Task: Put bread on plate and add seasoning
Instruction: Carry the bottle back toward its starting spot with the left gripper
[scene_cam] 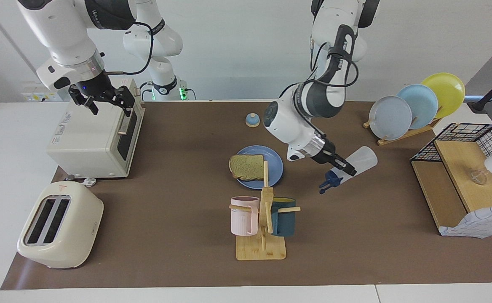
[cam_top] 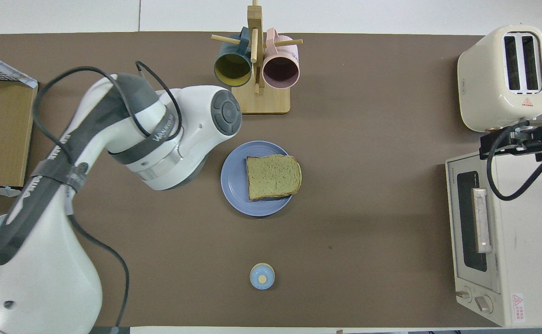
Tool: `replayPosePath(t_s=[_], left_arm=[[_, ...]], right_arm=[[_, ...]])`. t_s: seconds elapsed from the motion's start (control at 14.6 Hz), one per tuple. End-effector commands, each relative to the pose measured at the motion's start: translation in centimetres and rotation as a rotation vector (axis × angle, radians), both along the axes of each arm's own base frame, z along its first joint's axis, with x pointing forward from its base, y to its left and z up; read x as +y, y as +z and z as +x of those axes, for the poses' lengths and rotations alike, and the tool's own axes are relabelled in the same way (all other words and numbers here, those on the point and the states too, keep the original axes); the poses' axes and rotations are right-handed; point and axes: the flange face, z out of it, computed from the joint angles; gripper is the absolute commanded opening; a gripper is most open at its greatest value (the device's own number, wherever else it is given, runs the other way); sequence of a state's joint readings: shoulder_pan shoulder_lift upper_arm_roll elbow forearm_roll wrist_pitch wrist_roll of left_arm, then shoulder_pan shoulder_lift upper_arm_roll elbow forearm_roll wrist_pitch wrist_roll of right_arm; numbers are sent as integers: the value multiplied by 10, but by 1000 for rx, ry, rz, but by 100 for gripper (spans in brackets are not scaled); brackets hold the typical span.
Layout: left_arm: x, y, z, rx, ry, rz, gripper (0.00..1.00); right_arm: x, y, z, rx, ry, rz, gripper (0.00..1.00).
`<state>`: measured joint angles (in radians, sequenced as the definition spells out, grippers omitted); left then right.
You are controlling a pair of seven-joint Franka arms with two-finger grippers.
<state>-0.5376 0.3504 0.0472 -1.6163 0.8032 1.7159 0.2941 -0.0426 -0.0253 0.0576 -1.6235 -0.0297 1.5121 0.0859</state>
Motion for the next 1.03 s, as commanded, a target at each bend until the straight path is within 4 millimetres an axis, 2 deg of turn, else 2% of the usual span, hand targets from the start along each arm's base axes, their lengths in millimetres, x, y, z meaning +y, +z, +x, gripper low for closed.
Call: replayPosePath(t_s=[0.0, 0.21, 0.55, 0.96], left_arm=[[28, 43, 0, -70, 70, -152, 0], [59, 74, 6, -125, 167, -287, 0], [84, 115, 7, -320, 402, -545, 1], [86, 144, 11, -550, 644, -841, 3]], right_arm=[[-4, 4, -3, 5, 21, -13, 100], [-4, 4, -3, 5, 21, -13, 100], [-4, 4, -3, 5, 21, -13, 100], [-4, 4, -3, 5, 21, -13, 100]])
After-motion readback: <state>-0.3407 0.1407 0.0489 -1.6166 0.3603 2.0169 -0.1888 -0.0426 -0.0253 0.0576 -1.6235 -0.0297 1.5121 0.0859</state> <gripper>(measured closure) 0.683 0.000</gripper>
